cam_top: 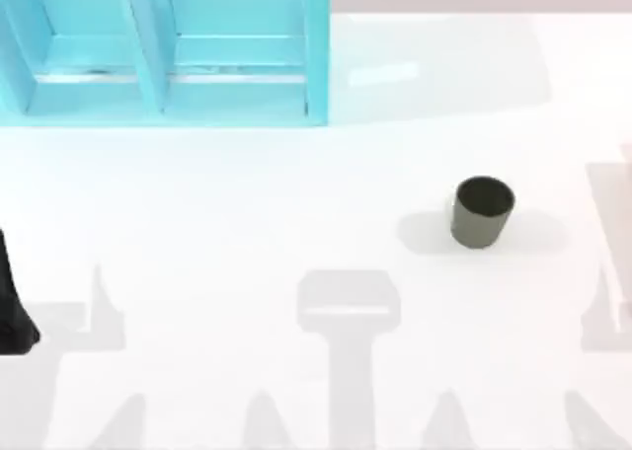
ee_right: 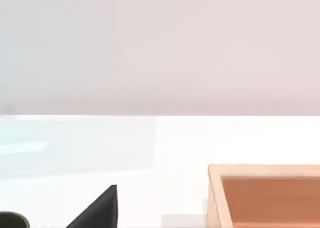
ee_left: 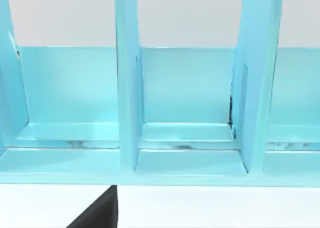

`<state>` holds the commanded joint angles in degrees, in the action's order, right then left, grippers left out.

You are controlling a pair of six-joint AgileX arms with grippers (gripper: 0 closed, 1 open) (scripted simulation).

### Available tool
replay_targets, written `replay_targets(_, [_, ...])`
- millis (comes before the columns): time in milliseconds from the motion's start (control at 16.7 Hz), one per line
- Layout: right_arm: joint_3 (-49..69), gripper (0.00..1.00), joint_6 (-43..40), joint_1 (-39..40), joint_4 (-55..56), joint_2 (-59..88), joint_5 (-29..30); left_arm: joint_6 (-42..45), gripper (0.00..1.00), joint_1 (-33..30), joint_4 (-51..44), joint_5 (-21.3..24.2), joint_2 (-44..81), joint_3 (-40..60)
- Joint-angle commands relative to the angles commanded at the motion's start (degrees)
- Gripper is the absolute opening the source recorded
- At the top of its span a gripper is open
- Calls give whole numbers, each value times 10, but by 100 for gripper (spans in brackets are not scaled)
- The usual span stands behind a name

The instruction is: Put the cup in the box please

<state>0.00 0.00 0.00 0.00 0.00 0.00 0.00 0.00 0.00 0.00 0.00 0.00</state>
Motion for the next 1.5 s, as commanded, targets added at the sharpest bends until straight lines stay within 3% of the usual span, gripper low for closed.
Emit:
replay_targets(240, [16,100,0,4,-15,17,-2,0,100,0,0,0,0,0])
replay_targets(480, [112,100,0,30,-112,122,-10,0,100,0,0,0,0,0])
replay_targets(1080, [578,100,44,127,-528,648,-22,0,100,0,0,0,0,0])
replay_targets(1500, [910,100,115,167,-725,992,-12,0,100,0,0,0,0,0])
